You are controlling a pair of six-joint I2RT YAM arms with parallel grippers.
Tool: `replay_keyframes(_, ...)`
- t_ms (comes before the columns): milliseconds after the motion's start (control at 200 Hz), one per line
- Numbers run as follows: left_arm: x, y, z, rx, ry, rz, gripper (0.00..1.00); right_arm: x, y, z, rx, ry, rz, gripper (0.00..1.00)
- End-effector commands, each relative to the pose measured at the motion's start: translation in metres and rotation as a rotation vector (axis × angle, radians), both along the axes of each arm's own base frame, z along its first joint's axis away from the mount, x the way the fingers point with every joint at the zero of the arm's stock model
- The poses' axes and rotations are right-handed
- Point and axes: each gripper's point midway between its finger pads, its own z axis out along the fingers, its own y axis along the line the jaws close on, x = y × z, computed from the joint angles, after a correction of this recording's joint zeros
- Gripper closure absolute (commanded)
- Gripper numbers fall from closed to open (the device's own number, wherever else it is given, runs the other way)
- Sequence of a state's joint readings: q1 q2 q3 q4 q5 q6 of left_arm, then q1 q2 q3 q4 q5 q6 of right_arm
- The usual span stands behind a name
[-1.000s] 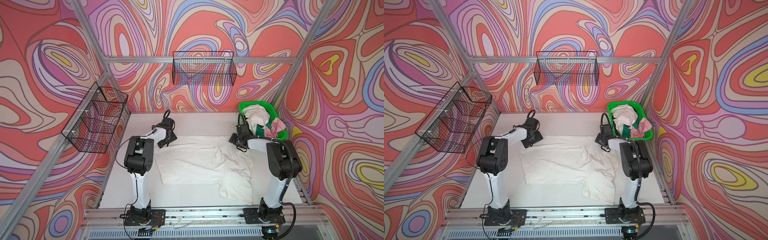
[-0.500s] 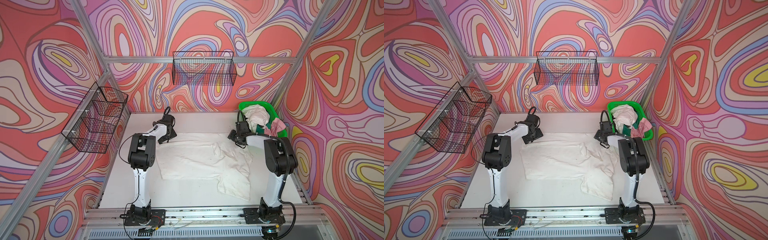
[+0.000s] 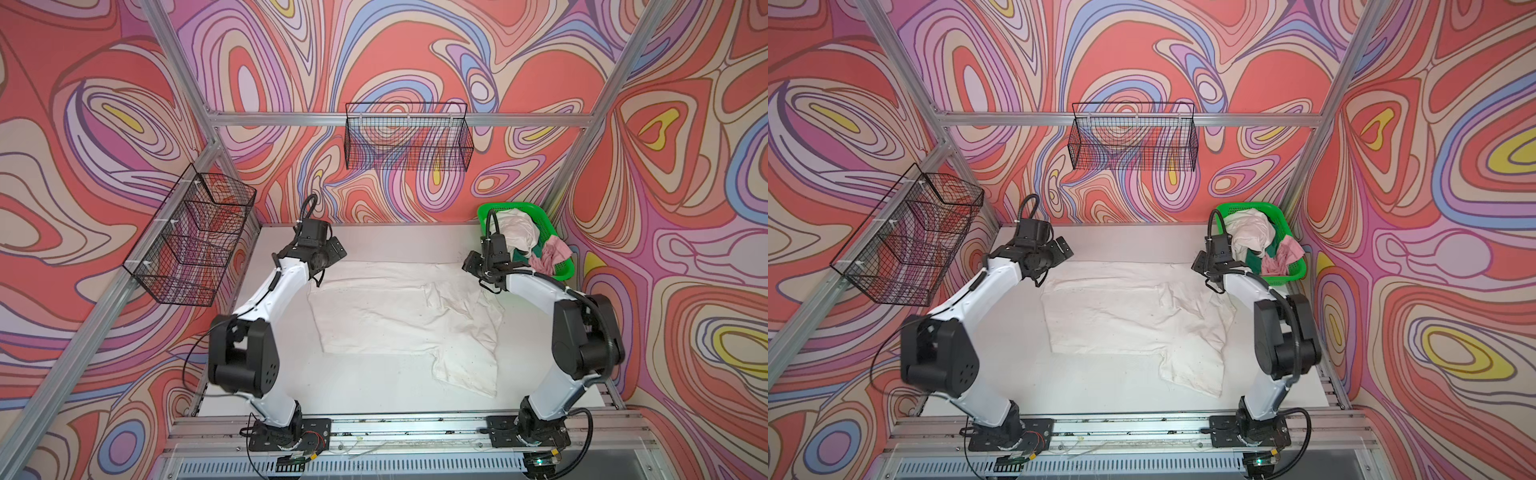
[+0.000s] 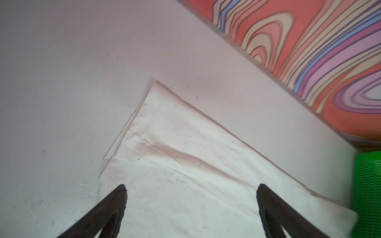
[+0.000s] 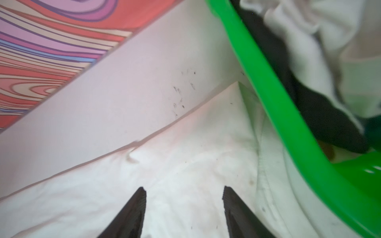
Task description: Fold and stack the t-shirts
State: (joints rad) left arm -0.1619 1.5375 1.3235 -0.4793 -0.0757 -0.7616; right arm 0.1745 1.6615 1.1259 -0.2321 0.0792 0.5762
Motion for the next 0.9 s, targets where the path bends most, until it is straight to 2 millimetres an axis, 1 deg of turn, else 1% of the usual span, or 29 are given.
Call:
replay_keyframes(0,-0.047,0.012,-0.015,-0.088,0.084,0.074,0.00,-0.045,0.011,-0.001,-0.043,0.044,0.050,0.37)
replay_keyframes(35,-0.063,0.016,-0.019,-0.100,0.109,0.092,0.00,-0.059,0.026,0.003,-0.050,0.040,0.095,0.37)
replay_keyframes(65,-0.077,0.019,-0.024,-0.107,0.130,0.106,0.00,-0.070,0.043,0.006,-0.063,0.033,0.146,0.37)
replay_keyframes(130,-0.102,0.031,-0.034,-0.120,0.160,0.153,0.01,-0.096,0.093,0.011,-0.089,0.016,0.287,0.37)
replay_keyframes(140,-0.106,0.034,-0.034,-0.127,0.160,0.160,0.01,-0.099,0.098,0.012,-0.093,0.012,0.300,0.37)
replay_keyframes(160,-0.112,0.037,-0.036,-0.140,0.164,0.166,0.02,-0.107,0.116,0.013,-0.100,0.002,0.350,0.37)
replay_keyframes(260,-0.136,0.054,-0.044,-0.165,0.176,0.199,0.03,-0.148,0.194,0.012,-0.109,-0.045,0.573,0.37)
replay_keyframes(290,-0.143,0.060,-0.046,-0.167,0.184,0.211,0.04,-0.161,0.218,0.010,-0.124,-0.057,0.644,0.37)
replay_keyframes(330,-0.151,0.068,-0.050,-0.171,0.191,0.223,0.04,-0.175,0.245,0.004,-0.156,-0.062,0.722,0.37)
replay_keyframes(340,-0.153,0.070,-0.052,-0.173,0.193,0.226,0.04,-0.179,0.253,0.005,-0.158,-0.069,0.740,0.37)
replay_keyframes(371,-0.159,0.075,-0.055,-0.187,0.201,0.242,0.04,-0.190,0.274,-0.001,-0.182,-0.069,0.804,0.37)
replay_keyframes(416,-0.168,0.083,-0.061,-0.209,0.211,0.267,0.04,-0.205,0.301,-0.007,-0.196,-0.079,0.881,0.37)
replay_keyframes(471,-0.179,0.091,-0.071,-0.229,0.228,0.304,0.04,-0.217,0.330,-0.009,-0.209,-0.114,0.945,0.37)
replay_keyframes(516,-0.186,0.093,-0.077,-0.249,0.239,0.318,0.04,-0.226,0.354,-0.007,-0.205,-0.142,0.992,0.37)
replay_keyframes(541,-0.188,0.093,-0.080,-0.255,0.239,0.319,0.04,-0.229,0.365,-0.001,-0.195,-0.161,1.009,0.37)
replay_keyframes(551,-0.189,0.093,-0.081,-0.257,0.240,0.319,0.04,-0.230,0.370,-0.009,-0.204,-0.153,1.019,0.37)
replay_keyframes(571,-0.190,0.093,-0.082,-0.256,0.241,0.323,0.04,-0.231,0.378,-0.013,-0.211,-0.156,1.035,0.37)
replay_keyframes(616,-0.193,0.095,-0.086,-0.254,0.248,0.329,0.04,-0.233,0.396,-0.017,-0.230,-0.171,1.063,0.37)
replay_keyframes(651,-0.196,0.097,-0.088,-0.251,0.251,0.335,0.05,-0.235,0.408,-0.025,-0.246,-0.163,1.086,0.37)
replay_keyframes(736,-0.203,0.106,-0.091,-0.215,0.253,0.367,0.05,-0.240,0.439,-0.035,-0.237,-0.161,1.126,0.36)
replay_keyframes(811,-0.207,0.107,-0.093,-0.219,0.246,0.378,0.05,-0.242,0.455,-0.045,-0.238,-0.165,1.143,0.36)
replay_keyframes(896,-0.211,0.107,-0.097,-0.218,0.249,0.389,0.05,-0.239,0.462,-0.061,-0.292,-0.152,1.138,0.37)
